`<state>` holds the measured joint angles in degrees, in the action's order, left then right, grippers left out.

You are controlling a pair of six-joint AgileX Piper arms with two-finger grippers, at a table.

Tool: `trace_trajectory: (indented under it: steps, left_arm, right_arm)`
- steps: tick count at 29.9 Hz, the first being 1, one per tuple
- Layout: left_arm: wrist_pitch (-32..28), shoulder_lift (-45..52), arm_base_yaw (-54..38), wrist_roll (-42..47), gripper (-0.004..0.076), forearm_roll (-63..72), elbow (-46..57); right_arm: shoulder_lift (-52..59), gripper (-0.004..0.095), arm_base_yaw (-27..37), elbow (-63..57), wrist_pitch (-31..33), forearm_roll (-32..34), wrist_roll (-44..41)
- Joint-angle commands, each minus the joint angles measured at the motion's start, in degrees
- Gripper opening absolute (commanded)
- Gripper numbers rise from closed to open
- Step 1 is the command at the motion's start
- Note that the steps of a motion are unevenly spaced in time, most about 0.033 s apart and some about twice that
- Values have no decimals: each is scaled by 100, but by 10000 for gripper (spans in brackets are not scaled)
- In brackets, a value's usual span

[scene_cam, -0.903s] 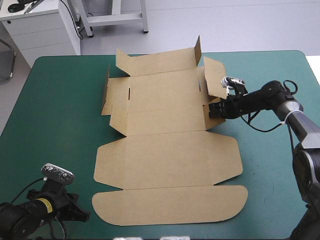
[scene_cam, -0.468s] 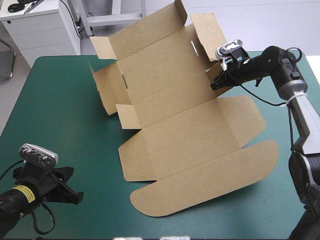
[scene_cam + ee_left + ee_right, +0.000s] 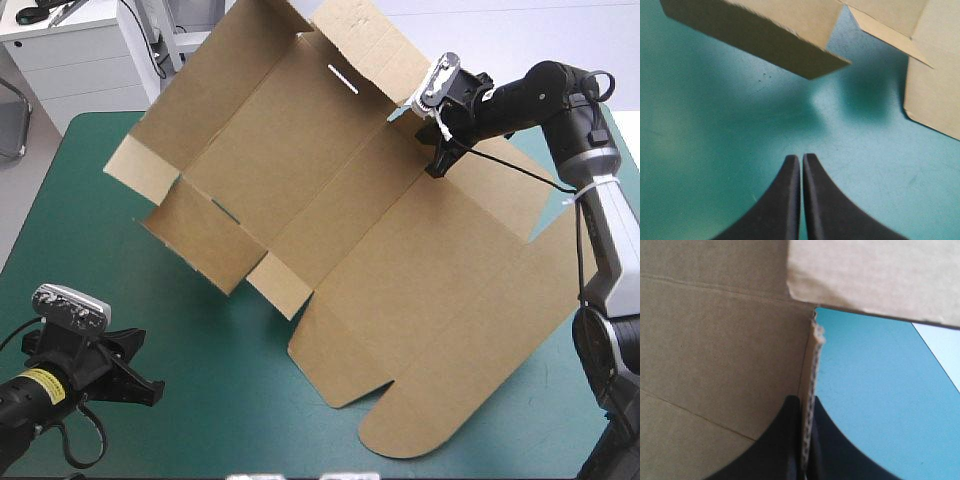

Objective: Fold the box

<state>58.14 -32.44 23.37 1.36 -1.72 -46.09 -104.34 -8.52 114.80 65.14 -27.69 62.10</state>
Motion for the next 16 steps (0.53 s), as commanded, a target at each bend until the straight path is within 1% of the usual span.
trace_trajectory:
  steps: [1,4,8,13,16]
  left_arm:
    - [-342,-36,11,4,-8,38,-176]
    - [-342,-36,11,4,-8,38,-176]
    - [-342,-36,11,4,-8,38,-176]
    - [-418,-36,11,4,-8,60,-176]
    - [-474,-36,11,4,-8,60,-176]
  right_arm:
    - [301,-20,-57,205,274,-38,831]
    - [301,-20,-149,205,333,74,1087]
    - [291,-20,-345,205,281,60,1475]
    - [241,-20,-831,205,231,88,2121]
    - [111,-20,-1099,205,271,264,2281]
